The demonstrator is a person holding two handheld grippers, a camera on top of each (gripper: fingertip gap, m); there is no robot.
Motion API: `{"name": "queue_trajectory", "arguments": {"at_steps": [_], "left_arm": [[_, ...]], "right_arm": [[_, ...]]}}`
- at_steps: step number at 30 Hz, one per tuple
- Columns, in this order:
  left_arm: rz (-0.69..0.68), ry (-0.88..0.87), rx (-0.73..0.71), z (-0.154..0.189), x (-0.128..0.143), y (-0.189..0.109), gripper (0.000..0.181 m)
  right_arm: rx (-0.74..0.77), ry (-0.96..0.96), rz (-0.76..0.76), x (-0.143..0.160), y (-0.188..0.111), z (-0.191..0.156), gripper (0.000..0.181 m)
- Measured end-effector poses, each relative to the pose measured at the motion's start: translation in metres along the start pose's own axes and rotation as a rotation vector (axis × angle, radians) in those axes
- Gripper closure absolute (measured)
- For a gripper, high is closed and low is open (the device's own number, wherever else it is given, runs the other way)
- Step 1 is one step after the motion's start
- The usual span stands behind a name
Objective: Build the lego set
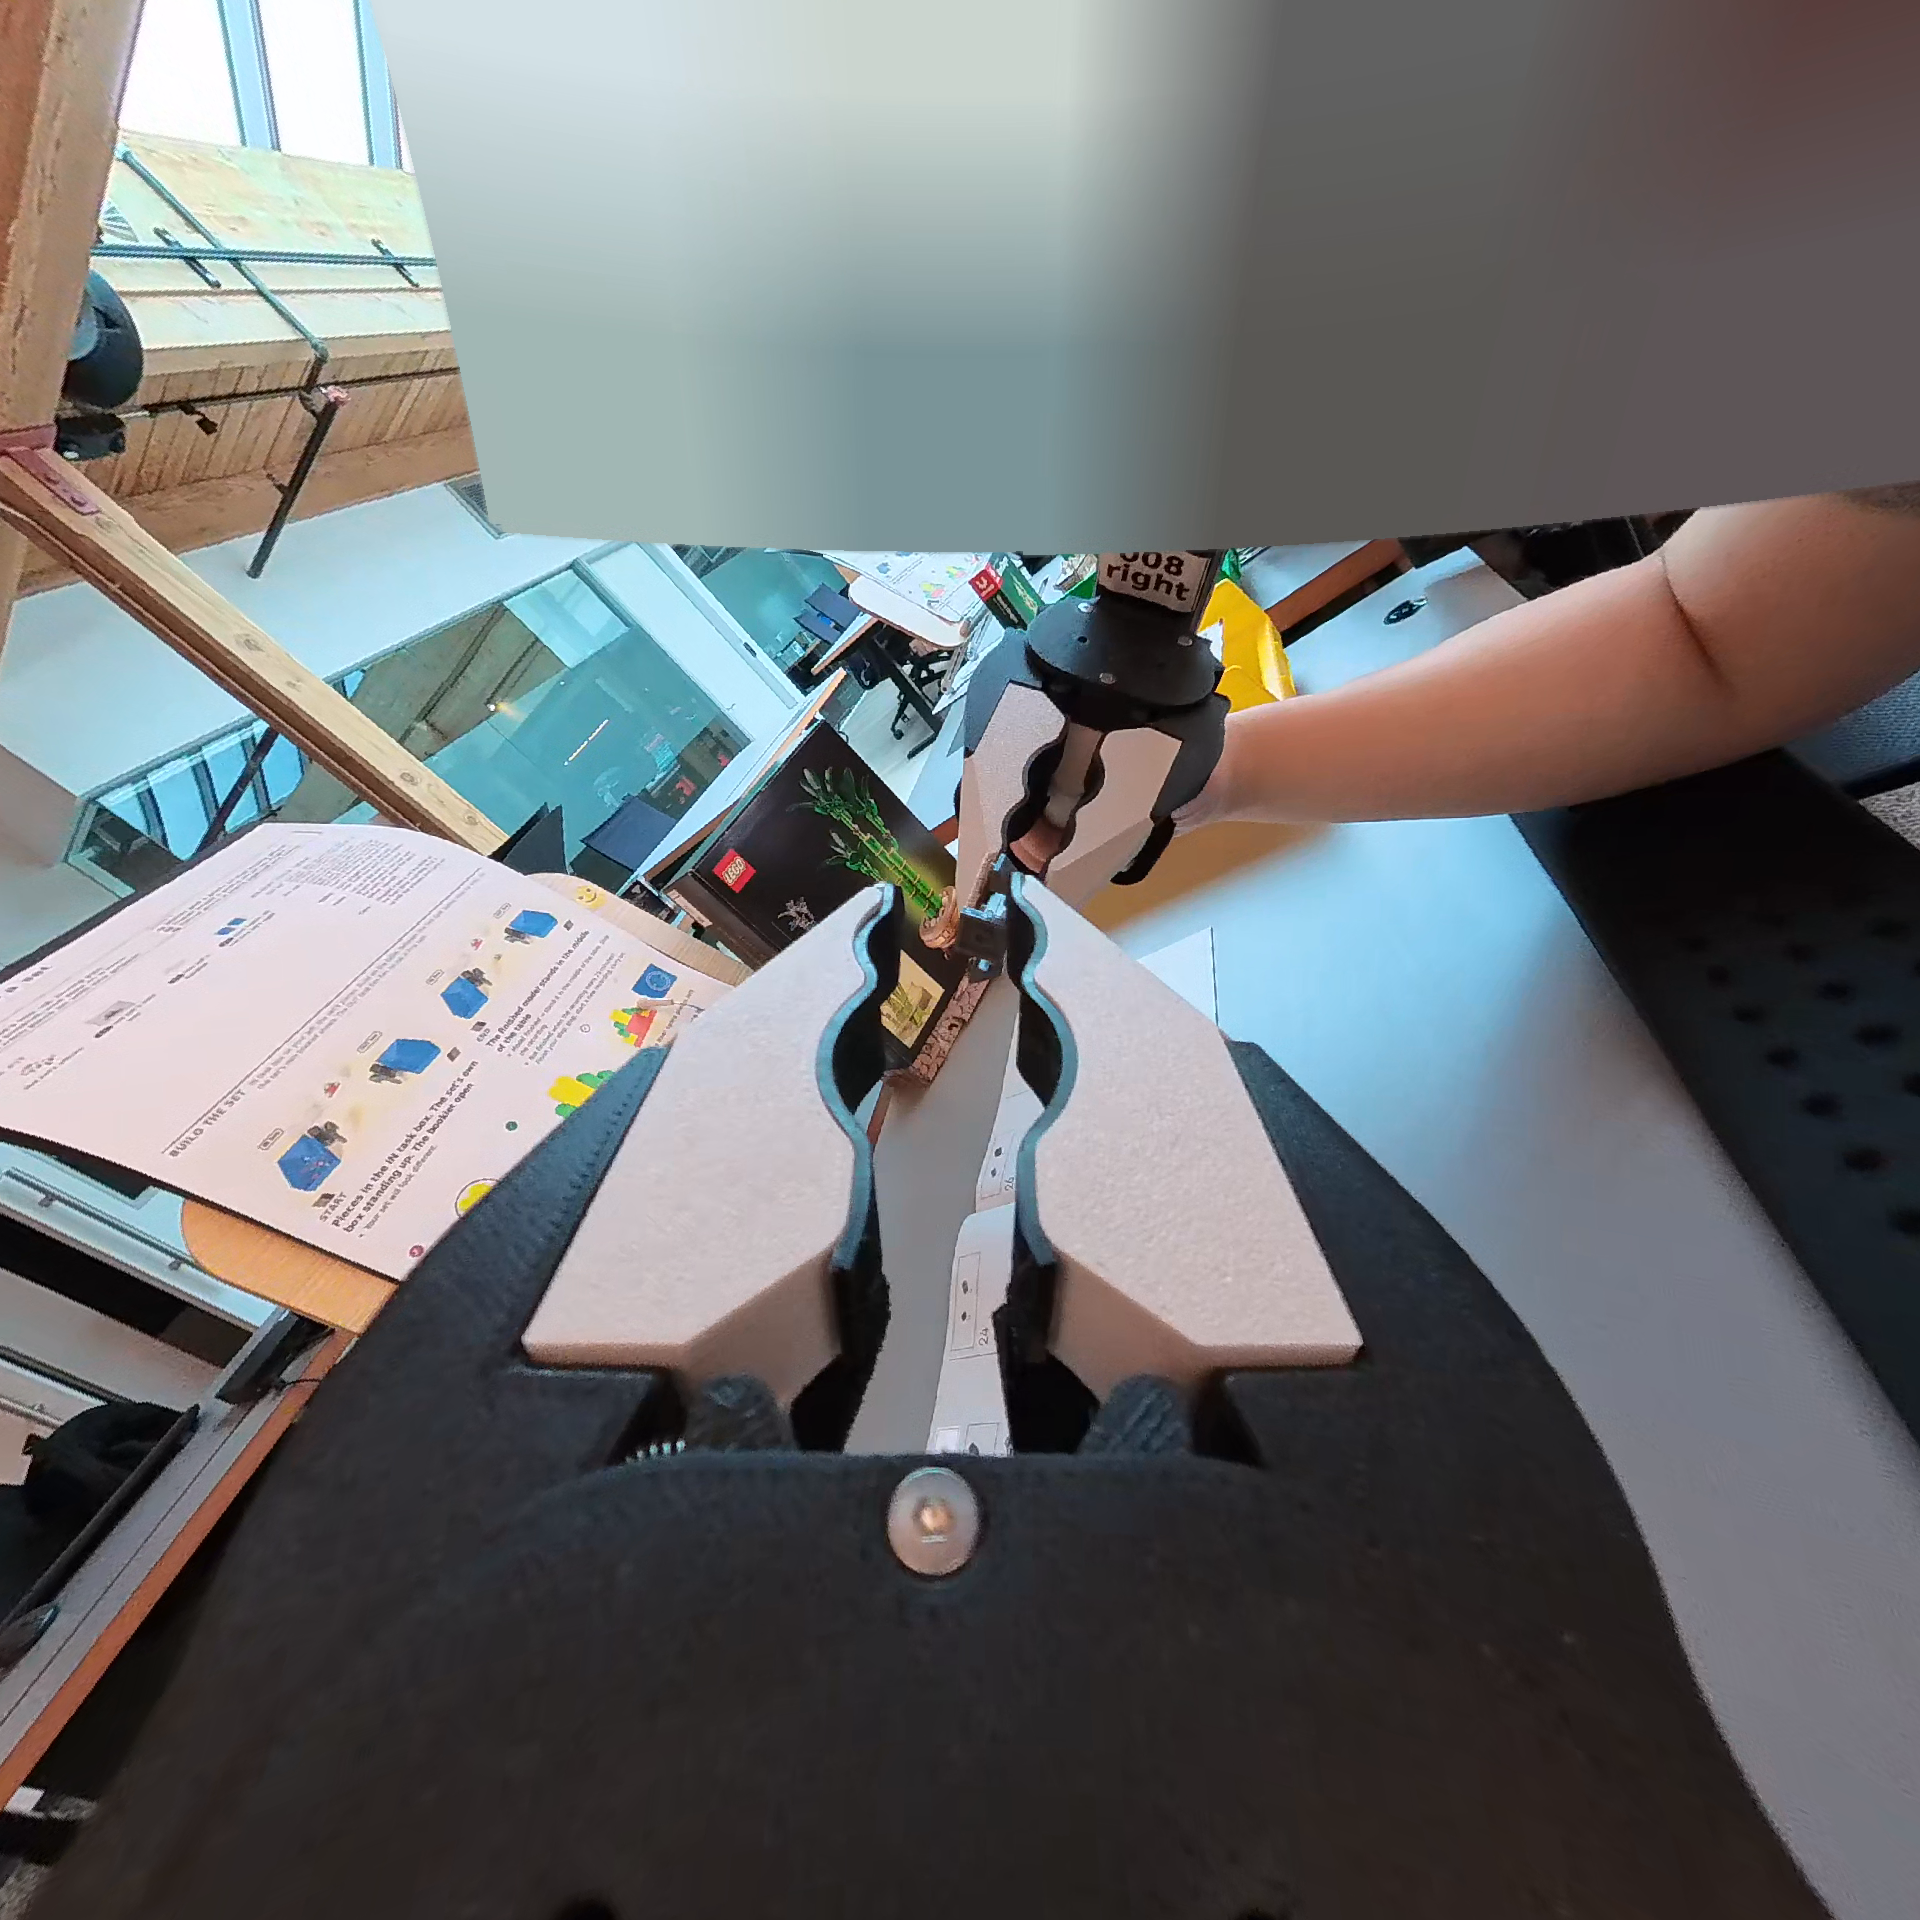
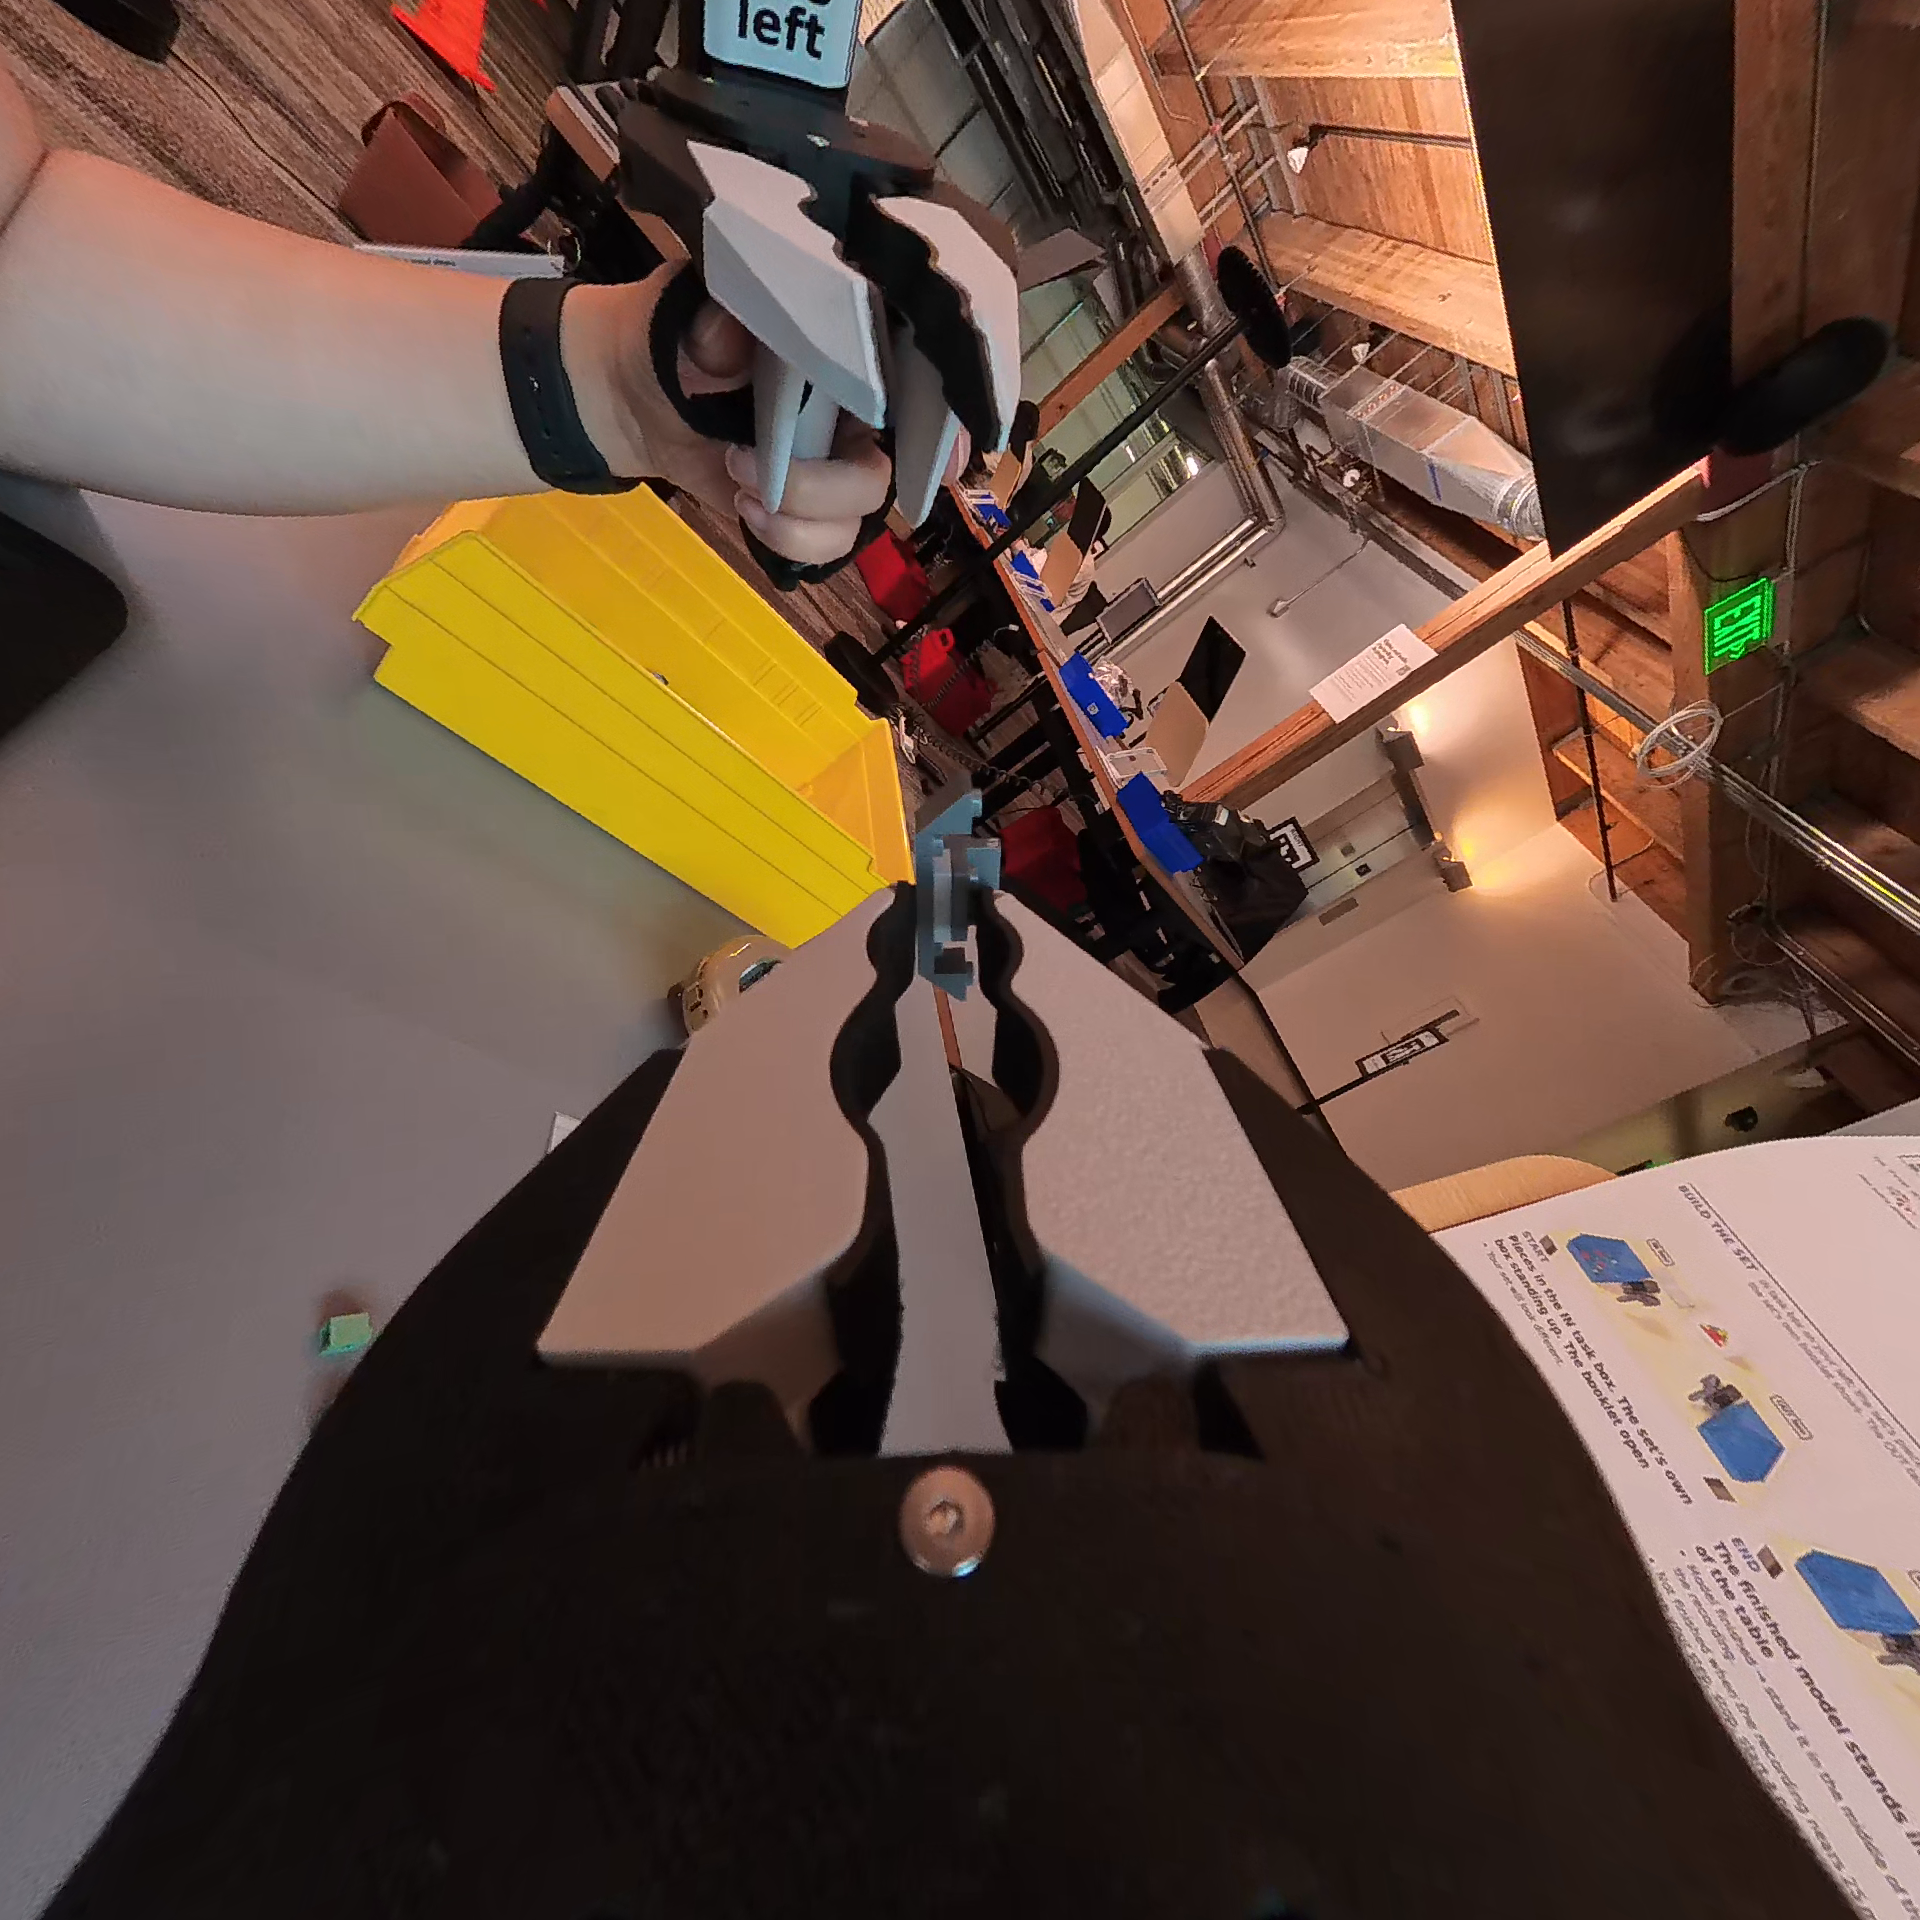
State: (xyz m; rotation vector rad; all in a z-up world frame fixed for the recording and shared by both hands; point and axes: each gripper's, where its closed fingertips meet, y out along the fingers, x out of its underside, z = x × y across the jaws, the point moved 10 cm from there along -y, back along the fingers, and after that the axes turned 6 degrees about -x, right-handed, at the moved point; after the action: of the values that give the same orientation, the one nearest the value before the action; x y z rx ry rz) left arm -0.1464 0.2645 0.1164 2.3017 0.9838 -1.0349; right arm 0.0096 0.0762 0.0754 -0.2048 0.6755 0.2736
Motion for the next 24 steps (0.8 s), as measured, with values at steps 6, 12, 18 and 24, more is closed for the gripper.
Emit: {"name": "queue_trajectory", "arguments": {"at_steps": [6,12,18,24], "left_arm": [[-0.036,0.019,-0.001,0.002,0.003,0.003,0.163],[-0.154,0.114,0.016,0.015,0.020,0.022,0.157],[-0.154,0.203,0.014,0.033,0.020,0.039,0.155],[-0.122,0.253,-0.002,0.040,0.012,0.040,0.164]], "right_arm": [[0.009,-0.037,-0.023,-0.002,0.000,-0.001,0.172],[-0.007,-0.196,-0.099,-0.021,0.005,-0.011,0.172],[-0.043,-0.239,-0.109,-0.029,0.012,-0.019,0.172],[-0.059,-0.184,-0.037,-0.035,0.011,-0.018,0.172]]}}
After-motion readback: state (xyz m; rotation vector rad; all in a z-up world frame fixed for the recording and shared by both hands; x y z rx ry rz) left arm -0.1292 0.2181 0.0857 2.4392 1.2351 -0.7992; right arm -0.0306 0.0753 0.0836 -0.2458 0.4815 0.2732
